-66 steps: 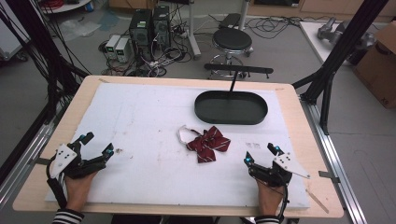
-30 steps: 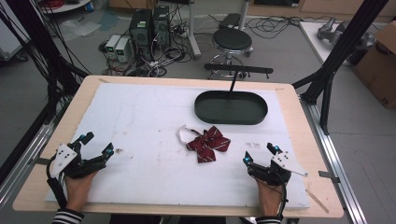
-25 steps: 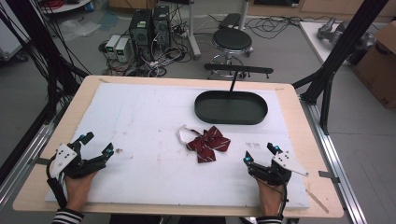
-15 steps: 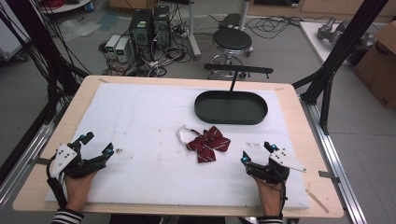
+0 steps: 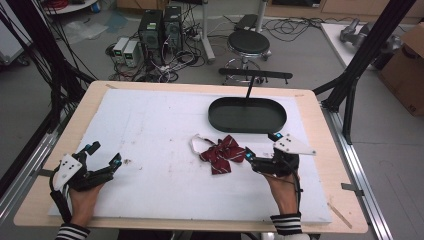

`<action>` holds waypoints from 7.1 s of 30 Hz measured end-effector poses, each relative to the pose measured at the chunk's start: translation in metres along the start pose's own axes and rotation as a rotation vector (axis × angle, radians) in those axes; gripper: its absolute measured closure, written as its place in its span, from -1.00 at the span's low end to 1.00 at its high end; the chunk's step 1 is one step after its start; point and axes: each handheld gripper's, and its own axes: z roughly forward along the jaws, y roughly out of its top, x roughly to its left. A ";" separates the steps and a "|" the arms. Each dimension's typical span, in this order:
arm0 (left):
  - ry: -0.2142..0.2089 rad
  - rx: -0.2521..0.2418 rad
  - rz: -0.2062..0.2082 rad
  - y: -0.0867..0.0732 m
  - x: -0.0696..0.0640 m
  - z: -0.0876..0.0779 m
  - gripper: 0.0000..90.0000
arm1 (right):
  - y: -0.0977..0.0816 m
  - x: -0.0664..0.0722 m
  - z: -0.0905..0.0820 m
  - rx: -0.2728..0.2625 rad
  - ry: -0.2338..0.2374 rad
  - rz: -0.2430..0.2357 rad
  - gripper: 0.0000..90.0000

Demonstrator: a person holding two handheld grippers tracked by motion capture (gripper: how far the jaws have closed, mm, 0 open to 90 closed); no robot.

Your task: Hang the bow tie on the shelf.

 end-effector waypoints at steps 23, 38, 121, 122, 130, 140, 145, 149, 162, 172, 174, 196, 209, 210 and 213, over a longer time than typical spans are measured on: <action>-0.002 0.003 -0.001 0.000 0.000 0.000 -0.68 | 0.063 0.023 0.096 0.113 0.219 -0.078 -0.80; -0.004 0.001 -0.002 0.000 0.000 0.000 -0.68 | 0.070 0.043 0.161 0.274 0.282 -0.153 -0.80; -0.003 0.001 -0.006 0.000 0.001 0.000 -0.68 | 0.036 0.056 0.226 0.746 0.328 -0.391 0.89; -0.003 0.002 -0.006 0.000 0.001 0.000 -0.68 | 0.036 0.056 0.226 0.751 0.329 -0.379 0.90; -0.004 0.001 -0.006 0.000 0.001 0.000 -0.68 | 0.042 0.055 0.221 0.705 0.319 -0.364 0.90; -0.003 0.000 -0.005 0.000 0.001 0.000 -0.68 | 0.065 0.044 0.196 0.523 0.303 -0.270 0.91; -0.002 0.000 -0.004 0.000 0.001 0.000 -0.68 | 0.075 0.035 0.181 0.435 0.282 -0.236 0.91; -0.002 0.000 -0.004 0.000 0.001 0.000 -0.68 | 0.082 0.024 0.167 0.367 0.252 -0.199 0.91; -0.002 0.000 -0.006 0.000 0.000 0.000 -0.68 | 0.096 -0.018 0.123 0.153 0.130 -0.027 0.91; -0.001 -0.001 -0.004 0.000 0.001 0.000 -0.68 | 0.123 -0.038 0.101 0.060 0.021 -0.003 0.91; -0.003 0.001 -0.006 0.000 0.001 0.000 -0.68 | 0.126 -0.043 0.099 0.053 -0.007 0.006 0.91; -0.002 -0.002 -0.011 0.000 0.001 0.000 -0.68 | 0.145 -0.090 0.120 0.037 -0.185 -0.003 0.91; -0.001 -0.006 -0.010 0.000 0.001 0.000 -0.68 | 0.145 -0.102 0.140 0.089 -0.223 -0.041 0.90; -0.003 -0.004 -0.010 0.000 0.001 0.000 -0.68 | 0.145 -0.102 0.141 0.097 -0.224 -0.052 0.89; -0.001 -0.005 -0.010 0.000 0.001 0.000 -0.68 | 0.145 -0.101 0.142 0.113 -0.236 -0.077 0.84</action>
